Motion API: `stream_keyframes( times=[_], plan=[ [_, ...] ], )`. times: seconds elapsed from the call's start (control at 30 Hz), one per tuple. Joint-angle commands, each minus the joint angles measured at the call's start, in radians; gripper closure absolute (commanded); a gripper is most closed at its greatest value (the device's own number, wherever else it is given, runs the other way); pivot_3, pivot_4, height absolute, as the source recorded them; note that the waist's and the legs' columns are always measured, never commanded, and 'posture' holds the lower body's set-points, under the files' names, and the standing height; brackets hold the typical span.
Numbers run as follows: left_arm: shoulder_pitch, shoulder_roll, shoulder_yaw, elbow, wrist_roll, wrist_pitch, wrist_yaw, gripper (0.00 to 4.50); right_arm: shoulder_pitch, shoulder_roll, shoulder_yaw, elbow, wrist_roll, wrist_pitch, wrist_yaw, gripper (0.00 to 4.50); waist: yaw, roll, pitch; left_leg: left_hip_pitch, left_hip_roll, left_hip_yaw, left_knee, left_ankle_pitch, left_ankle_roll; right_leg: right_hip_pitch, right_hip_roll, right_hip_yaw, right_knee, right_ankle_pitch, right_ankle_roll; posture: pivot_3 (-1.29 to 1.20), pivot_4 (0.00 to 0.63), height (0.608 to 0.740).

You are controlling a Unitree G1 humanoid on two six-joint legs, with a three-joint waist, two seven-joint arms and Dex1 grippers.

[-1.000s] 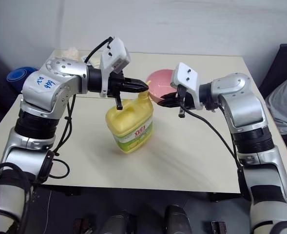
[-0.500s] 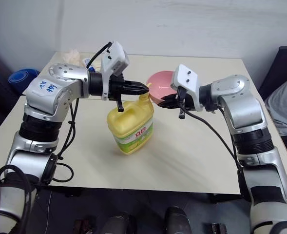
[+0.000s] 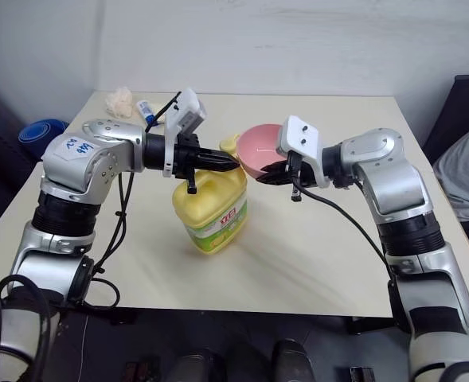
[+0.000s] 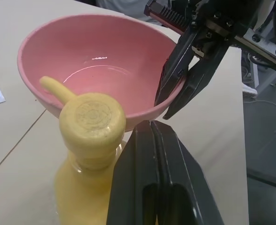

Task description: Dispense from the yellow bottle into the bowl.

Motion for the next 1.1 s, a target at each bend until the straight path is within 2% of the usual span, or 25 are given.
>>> stream_keyframes(
  times=[0.03, 0.2, 0.33, 0.47, 0.57, 0.83, 0.97, 1.07, 1.1],
  plan=[
    [0.106, -0.021, -0.06, 0.06, 0.004, 0.01, -0.02, 4.48, -0.008, 0.003, -0.009, -0.027, 0.019, -0.024, 0.006, 4.5, 0.0, 0.0, 0.0, 0.0, 0.0, 0.0, 0.0, 0.0, 0.0, 0.0, 0.0, 0.0, 0.0, 0.0, 0.0, 0.0, 0.15, 0.74],
    [0.117, -0.013, 0.015, -0.026, -0.053, -0.095, -0.099, 4.48, -0.008, 0.0, -0.016, -0.012, 0.013, -0.033, -0.007, 4.5, 0.0, 0.0, 0.001, -0.002, 0.0, -0.001, 0.0, 0.0, 0.0, -0.001, 0.0, 0.0, -0.001, 0.0, 0.0, 0.0, 0.15, 0.74],
    [0.129, 0.004, 0.122, -0.081, -0.133, -0.19, -0.169, 4.48, -0.01, -0.006, -0.028, 0.005, 0.01, -0.04, -0.019, 4.5, -0.001, -0.003, 0.004, -0.004, 0.0, -0.001, 0.0, 0.0, 0.0, -0.003, 0.0, 0.0, -0.001, 0.0, 0.0, 0.0, 0.15, 0.74],
    [0.132, 0.007, 0.209, -0.084, -0.178, -0.243, -0.16, 4.48, -0.004, -0.024, -0.038, 0.031, 0.006, -0.06, -0.023, 4.5, -0.001, -0.006, 0.009, -0.019, 0.0, -0.002, 0.003, 0.0, 0.0, -0.016, 0.0, -0.002, 0.001, 0.0, 0.0, 0.0, 0.15, 0.74],
    [0.147, 0.049, 0.269, -0.077, -0.189, -0.242, -0.136, 4.48, 0.0, -0.03, -0.042, 0.045, 0.008, -0.068, -0.027, 4.5, 0.001, -0.01, 0.014, -0.023, -0.001, -0.002, 0.003, 0.0, 0.0, -0.02, 0.0, -0.004, 0.001, 0.0, 0.0, 0.0, 0.15, 0.74],
    [0.284, 0.13, 0.376, -0.183, -0.256, -0.208, -0.093, 4.48, 0.022, -0.035, -0.046, 0.043, 0.016, -0.067, -0.035, 4.5, 0.0, -0.017, 0.021, -0.028, -0.001, -0.001, 0.003, 0.001, 0.001, -0.026, -0.001, -0.004, 0.002, 0.0, 0.001, 0.0, 0.15, 0.74],
    [0.402, 0.171, 0.401, -0.223, -0.256, -0.239, -0.09, 4.48, 0.032, -0.031, -0.06, 0.041, 0.024, -0.082, -0.047, 4.5, -0.002, -0.018, 0.021, -0.029, -0.001, -0.001, 0.003, 0.001, 0.001, -0.027, -0.001, -0.004, 0.003, 0.0, 0.001, 0.0, 0.15, 0.74],
    [0.499, 0.177, 0.427, -0.224, -0.208, -0.332, -0.055, 4.48, 0.086, -0.027, -0.096, 0.033, 0.052, -0.109, -0.054, 4.5, 0.001, -0.018, 0.021, -0.029, -0.001, -0.001, 0.004, 0.001, 0.001, -0.028, -0.001, -0.004, 0.003, 0.0, 0.001, 0.0, 0.15, 0.74],
    [0.528, 0.177, 0.439, -0.228, -0.201, -0.352, -0.038, 4.3, 0.112, -0.029, -0.107, 0.034, 0.052, -0.124, -0.061, 4.5, 0.002, -0.018, 0.021, -0.03, -0.001, -0.001, 0.004, 0.001, 0.001, -0.028, -0.001, -0.004, 0.003, 0.0, 0.001, 0.0, 0.15, 0.74]
  ],
)
